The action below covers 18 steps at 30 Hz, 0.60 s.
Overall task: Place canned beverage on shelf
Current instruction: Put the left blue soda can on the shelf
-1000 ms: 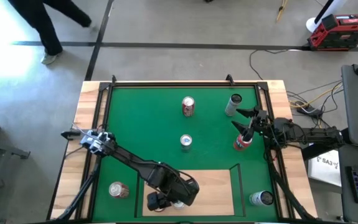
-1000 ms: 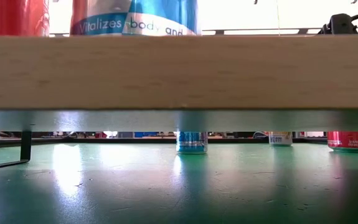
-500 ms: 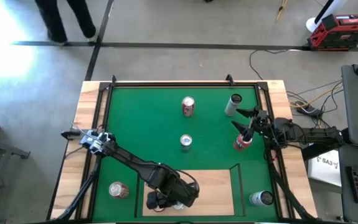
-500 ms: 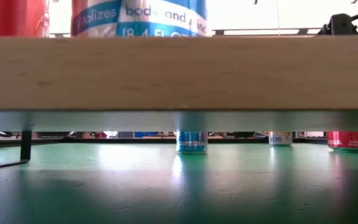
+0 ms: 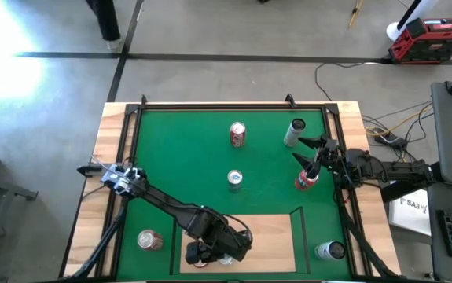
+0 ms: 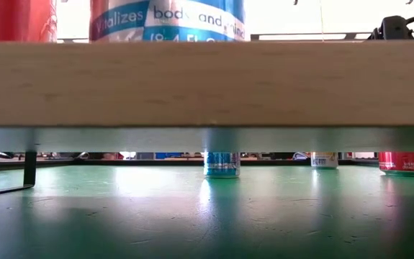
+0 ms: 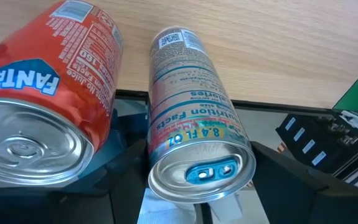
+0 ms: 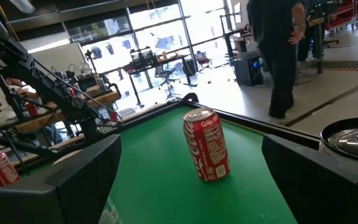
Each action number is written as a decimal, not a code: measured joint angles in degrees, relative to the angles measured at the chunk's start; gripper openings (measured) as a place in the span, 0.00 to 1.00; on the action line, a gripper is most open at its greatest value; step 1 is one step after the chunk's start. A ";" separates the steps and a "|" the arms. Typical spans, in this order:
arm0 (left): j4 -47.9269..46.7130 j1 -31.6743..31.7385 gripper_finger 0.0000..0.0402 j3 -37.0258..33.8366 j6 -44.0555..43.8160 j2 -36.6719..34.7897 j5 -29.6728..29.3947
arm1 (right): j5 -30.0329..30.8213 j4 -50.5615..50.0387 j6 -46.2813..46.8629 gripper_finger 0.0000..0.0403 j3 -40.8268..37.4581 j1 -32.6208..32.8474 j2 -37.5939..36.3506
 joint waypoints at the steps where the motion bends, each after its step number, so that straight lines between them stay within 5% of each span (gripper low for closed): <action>1: -0.04 0.00 0.60 0.00 0.00 0.00 0.21 | 0.00 0.00 0.00 0.95 -0.01 0.00 0.00; 18: 0.57 0.00 0.60 0.07 -0.17 0.00 2.20 | 0.00 0.00 0.00 0.95 0.00 0.00 0.00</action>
